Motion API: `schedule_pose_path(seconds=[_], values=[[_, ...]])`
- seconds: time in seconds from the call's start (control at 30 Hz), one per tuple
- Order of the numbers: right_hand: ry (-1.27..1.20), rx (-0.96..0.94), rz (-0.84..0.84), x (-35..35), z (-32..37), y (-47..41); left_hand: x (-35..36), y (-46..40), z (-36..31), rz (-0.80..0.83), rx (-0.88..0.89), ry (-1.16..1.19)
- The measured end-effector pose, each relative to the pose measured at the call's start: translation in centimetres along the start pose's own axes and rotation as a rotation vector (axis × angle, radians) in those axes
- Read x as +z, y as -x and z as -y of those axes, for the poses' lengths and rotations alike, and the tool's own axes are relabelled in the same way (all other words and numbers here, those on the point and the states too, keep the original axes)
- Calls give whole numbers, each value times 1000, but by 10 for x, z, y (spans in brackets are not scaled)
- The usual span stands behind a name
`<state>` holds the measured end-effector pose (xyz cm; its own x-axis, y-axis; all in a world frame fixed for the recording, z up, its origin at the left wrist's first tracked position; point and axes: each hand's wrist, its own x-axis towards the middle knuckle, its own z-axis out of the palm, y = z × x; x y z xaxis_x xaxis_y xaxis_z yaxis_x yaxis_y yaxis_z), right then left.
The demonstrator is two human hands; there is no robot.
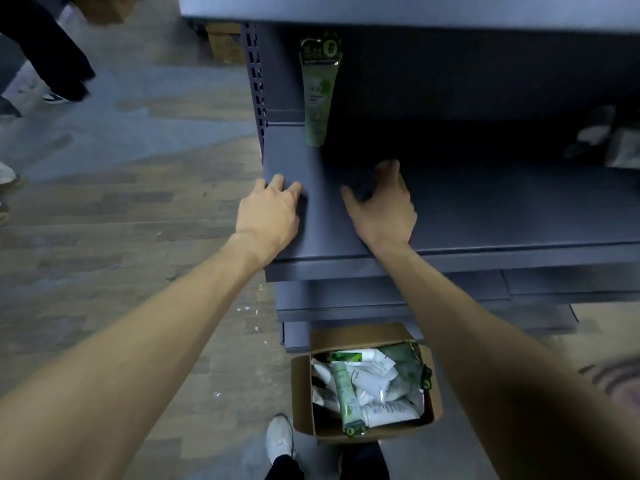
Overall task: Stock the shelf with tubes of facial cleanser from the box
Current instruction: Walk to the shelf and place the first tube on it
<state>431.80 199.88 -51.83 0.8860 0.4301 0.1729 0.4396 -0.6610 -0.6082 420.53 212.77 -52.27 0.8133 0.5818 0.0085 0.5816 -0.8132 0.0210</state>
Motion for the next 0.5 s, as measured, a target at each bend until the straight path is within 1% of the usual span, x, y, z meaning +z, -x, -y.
schedule_pose_path(seconds=[0.13, 0.2, 0.33, 0.4, 0.5], values=[[97, -38, -7, -33, -37, 45, -7, 12, -15, 54, -27, -20], [130, -56, 4, -46, -49, 60, -15, 25, -32, 59, 48, -42], [203, -74, 12, -63, -57, 78, -32, 56, -71, 99, 213, 67], [221, -50, 7, -69, -59, 85, -35, 69, -81, 80, 259, 82], [242, -6, -1, -75, -66, 98, -31, 84, -82, -22, 320, 57]])
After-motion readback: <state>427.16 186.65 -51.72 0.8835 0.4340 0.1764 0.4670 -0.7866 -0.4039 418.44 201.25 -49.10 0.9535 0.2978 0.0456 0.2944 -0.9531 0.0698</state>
